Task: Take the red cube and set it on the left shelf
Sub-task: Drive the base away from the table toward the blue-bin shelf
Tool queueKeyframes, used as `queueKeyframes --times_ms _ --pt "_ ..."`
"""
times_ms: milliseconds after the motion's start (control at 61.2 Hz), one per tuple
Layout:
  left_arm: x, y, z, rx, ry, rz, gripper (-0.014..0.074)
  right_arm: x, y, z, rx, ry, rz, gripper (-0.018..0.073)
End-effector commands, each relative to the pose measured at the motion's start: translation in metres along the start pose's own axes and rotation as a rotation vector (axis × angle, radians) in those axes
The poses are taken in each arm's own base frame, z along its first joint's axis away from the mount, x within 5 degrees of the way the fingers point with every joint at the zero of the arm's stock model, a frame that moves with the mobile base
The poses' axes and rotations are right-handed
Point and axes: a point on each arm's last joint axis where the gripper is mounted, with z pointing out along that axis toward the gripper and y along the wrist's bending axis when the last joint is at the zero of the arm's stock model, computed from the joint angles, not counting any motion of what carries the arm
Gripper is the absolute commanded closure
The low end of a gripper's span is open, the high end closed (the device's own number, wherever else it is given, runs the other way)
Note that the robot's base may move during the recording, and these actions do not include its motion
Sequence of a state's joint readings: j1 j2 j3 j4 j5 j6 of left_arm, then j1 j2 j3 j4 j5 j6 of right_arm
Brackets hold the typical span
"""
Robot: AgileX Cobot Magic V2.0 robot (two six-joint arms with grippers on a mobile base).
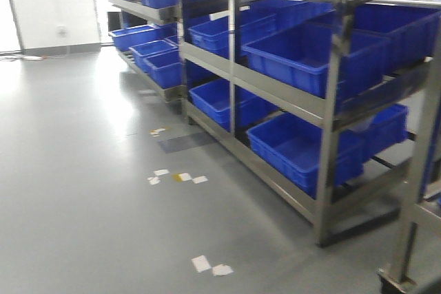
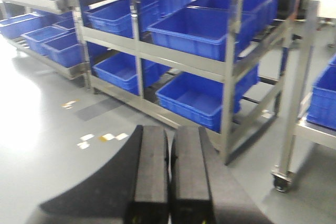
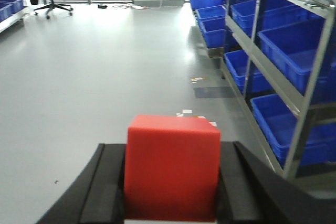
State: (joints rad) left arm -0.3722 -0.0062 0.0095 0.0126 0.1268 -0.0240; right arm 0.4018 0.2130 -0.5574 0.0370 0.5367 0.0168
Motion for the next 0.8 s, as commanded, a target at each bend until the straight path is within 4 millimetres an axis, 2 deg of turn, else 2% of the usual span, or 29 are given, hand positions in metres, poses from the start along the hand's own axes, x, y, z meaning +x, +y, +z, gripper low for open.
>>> queueKeyframes --times_ms 0,784 --pt "-0.0009 -0.0004 0.0000 0.007 -0.077 -0.007 0.0495 -0.0157 0.0003 -0.0019 0.004 -0.106 -0.008 0.0449" --pt "-0.0009 -0.0004 0.0000 0.007 -0.077 -0.007 0.0495 -0.0157 0.0003 -0.0019 0.004 -0.106 -0.008 0.0449"
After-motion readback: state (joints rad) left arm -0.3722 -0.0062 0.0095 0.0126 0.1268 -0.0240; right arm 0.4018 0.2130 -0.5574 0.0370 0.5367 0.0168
